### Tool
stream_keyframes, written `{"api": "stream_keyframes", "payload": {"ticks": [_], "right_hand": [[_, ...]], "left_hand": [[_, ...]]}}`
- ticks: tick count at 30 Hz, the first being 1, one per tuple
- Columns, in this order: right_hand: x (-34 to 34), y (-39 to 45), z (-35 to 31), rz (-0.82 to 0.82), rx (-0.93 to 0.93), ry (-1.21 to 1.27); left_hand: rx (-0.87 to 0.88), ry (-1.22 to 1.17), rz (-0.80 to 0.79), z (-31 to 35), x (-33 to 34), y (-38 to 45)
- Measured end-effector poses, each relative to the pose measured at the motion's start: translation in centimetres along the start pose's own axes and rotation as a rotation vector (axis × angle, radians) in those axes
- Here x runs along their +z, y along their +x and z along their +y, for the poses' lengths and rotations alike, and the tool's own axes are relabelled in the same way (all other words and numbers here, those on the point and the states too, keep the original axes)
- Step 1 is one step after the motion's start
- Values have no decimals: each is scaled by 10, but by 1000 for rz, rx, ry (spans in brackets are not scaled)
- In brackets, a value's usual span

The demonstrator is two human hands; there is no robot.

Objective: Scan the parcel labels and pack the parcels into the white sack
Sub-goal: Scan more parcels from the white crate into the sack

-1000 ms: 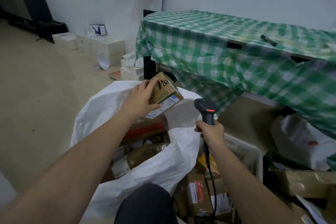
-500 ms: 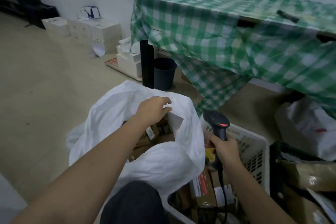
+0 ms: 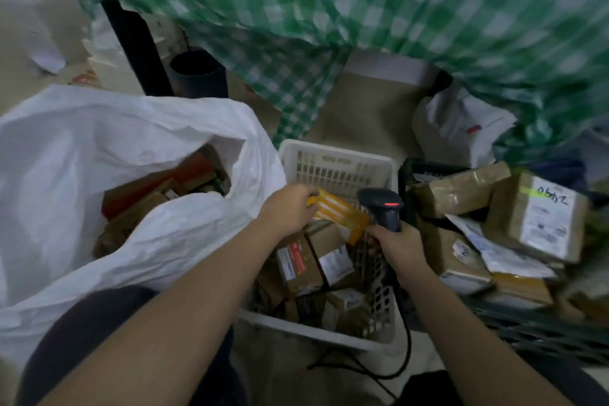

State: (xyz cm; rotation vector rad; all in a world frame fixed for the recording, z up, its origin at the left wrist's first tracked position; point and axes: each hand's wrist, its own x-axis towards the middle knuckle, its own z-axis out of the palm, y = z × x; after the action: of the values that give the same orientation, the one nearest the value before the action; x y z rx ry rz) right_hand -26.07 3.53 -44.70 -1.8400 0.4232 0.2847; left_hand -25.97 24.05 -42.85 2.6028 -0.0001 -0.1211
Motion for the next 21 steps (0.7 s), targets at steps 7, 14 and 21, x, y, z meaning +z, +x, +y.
{"api": "stream_keyframes", "payload": {"ticks": [7,14,21], "right_hand": [[6,42,45,-80,-38,-43],[47,88,71,-142,81,-40],[63,123,95,-77,158,-25]], "left_hand": [[-80,-44,-151,-18,103,26],[-183,9,-242,-61,167,69],[-302,89,-353,-73,199,98]]}}
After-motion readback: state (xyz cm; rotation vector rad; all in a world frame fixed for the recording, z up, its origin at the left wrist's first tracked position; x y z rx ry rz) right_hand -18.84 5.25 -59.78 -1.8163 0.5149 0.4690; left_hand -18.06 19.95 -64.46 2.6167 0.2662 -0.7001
